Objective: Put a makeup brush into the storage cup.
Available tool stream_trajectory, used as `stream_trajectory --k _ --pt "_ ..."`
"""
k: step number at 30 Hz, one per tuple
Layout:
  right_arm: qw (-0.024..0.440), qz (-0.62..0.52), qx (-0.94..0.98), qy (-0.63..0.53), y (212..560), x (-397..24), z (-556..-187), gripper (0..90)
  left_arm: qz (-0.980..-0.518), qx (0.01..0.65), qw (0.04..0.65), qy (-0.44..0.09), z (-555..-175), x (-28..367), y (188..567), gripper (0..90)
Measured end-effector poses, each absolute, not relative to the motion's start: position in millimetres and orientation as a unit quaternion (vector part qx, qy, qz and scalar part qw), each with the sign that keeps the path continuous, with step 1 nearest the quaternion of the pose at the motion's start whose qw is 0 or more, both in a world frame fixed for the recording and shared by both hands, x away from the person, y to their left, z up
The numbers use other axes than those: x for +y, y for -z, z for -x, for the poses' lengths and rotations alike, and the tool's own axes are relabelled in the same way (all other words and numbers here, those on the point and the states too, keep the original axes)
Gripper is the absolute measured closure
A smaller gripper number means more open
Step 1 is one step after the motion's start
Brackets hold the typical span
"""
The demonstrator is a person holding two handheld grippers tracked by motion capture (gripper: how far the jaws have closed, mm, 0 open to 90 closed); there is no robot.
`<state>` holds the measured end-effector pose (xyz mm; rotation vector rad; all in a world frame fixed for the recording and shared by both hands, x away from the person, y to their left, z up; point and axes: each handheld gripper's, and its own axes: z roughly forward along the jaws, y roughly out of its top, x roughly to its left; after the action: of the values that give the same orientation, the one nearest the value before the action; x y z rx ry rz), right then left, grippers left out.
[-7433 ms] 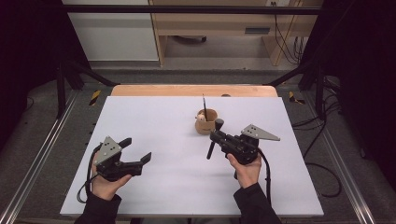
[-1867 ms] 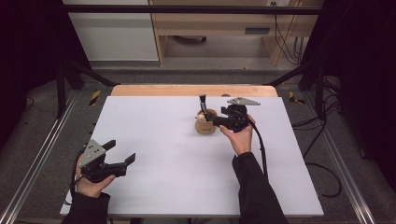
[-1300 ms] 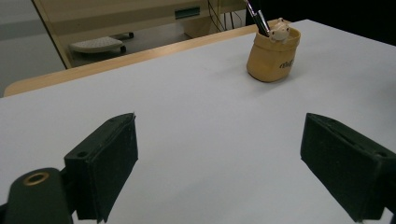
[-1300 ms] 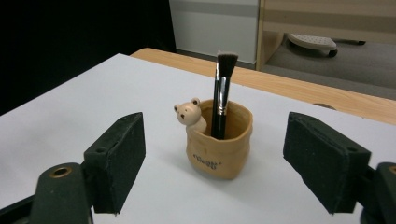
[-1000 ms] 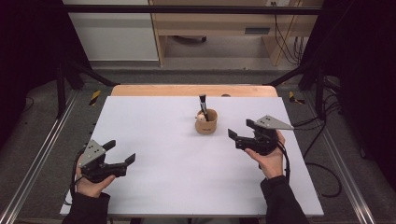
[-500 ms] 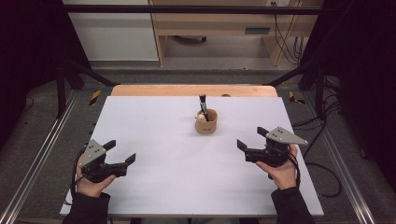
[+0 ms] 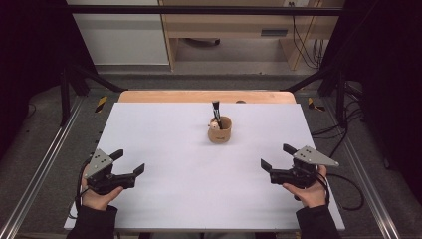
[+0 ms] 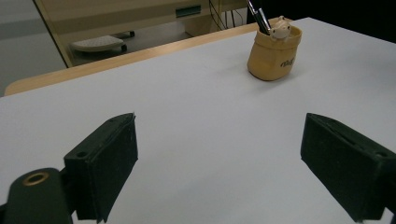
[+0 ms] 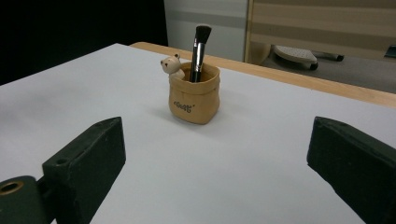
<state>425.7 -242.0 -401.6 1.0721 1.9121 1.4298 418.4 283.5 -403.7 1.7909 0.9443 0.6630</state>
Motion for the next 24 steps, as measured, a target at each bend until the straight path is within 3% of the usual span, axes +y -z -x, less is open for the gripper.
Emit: stream_trajectory --k 24 --pt "0.266 -0.416 0.696 -0.522 416 -262 -407 4.2 -0.734 0.389 0.487 -0.27 -417 286 407 10.1"
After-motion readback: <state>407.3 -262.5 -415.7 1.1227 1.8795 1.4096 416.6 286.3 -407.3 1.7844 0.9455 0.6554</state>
